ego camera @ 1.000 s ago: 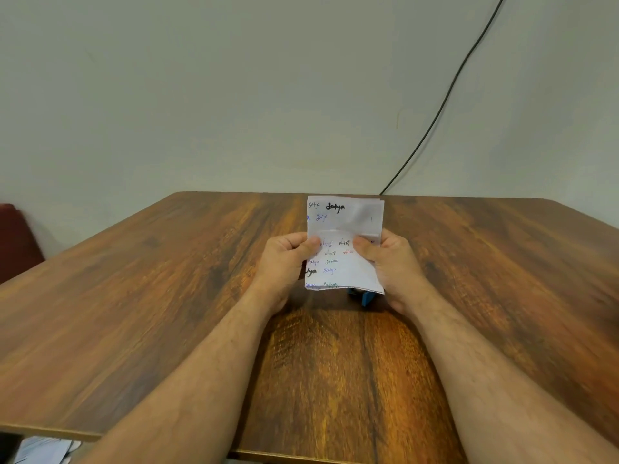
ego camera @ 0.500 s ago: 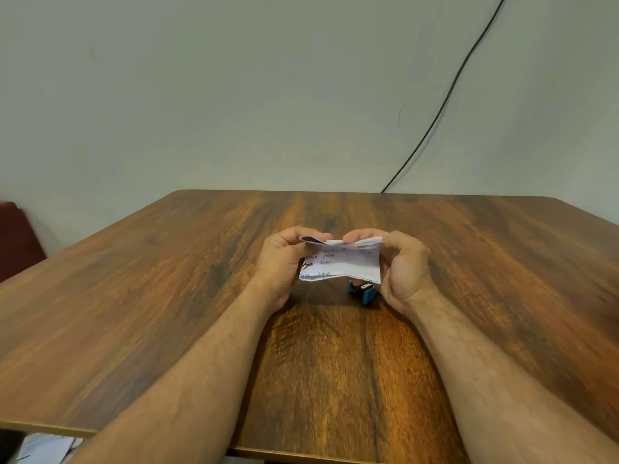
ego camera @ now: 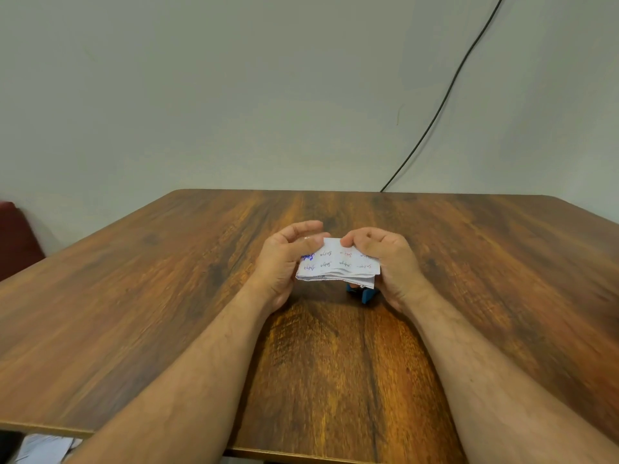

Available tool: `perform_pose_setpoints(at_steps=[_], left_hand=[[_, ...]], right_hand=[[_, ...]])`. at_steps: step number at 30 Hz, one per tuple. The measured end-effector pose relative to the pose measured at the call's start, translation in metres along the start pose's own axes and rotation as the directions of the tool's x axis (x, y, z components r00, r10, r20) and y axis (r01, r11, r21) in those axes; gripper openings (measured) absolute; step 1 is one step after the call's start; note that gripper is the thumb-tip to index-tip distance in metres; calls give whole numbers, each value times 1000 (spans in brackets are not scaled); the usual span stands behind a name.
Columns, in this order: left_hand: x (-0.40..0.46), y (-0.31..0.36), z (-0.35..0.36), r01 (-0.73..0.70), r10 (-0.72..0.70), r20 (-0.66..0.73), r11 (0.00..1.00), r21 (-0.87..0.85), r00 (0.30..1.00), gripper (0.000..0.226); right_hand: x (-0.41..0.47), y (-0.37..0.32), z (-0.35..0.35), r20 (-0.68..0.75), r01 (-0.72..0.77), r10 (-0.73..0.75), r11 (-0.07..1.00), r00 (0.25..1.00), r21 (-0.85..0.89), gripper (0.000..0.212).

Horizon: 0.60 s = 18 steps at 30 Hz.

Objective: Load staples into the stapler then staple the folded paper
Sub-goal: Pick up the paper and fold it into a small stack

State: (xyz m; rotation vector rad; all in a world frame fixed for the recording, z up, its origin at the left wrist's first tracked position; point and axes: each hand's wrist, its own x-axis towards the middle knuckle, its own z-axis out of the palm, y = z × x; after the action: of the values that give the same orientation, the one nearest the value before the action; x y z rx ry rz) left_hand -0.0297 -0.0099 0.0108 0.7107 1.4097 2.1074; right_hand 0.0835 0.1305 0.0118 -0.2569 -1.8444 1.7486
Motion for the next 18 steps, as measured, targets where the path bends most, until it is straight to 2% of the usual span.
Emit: perform_pose_setpoints(at_steps=[6, 8, 13, 15, 18], left_hand=[[-1, 2, 2, 111, -111, -6, 994, -1, 994, 38], [0, 1, 1, 124, -125, 21, 992, 17, 992, 36], [-2, 3, 0, 61, -60, -12, 996, 64, 998, 19], [-1, 4, -1, 29, -28, -24, 998, 63, 999, 18], [-1, 4, -2, -5, 8, -41, 997, 76, 999, 18]], right_hand=[[1, -3, -1, -73, 5, -11, 996, 997, -91, 21], [3, -2, -2, -75, 12, -20, 995, 997, -102, 23], [2, -3, -1, -35, -15, 13, 998, 999, -65, 22], [1, -4, -2, -15, -42, 41, 999, 999, -23, 22], [1, -4, -1, -21, -59, 58, 997, 998, -48, 16]])
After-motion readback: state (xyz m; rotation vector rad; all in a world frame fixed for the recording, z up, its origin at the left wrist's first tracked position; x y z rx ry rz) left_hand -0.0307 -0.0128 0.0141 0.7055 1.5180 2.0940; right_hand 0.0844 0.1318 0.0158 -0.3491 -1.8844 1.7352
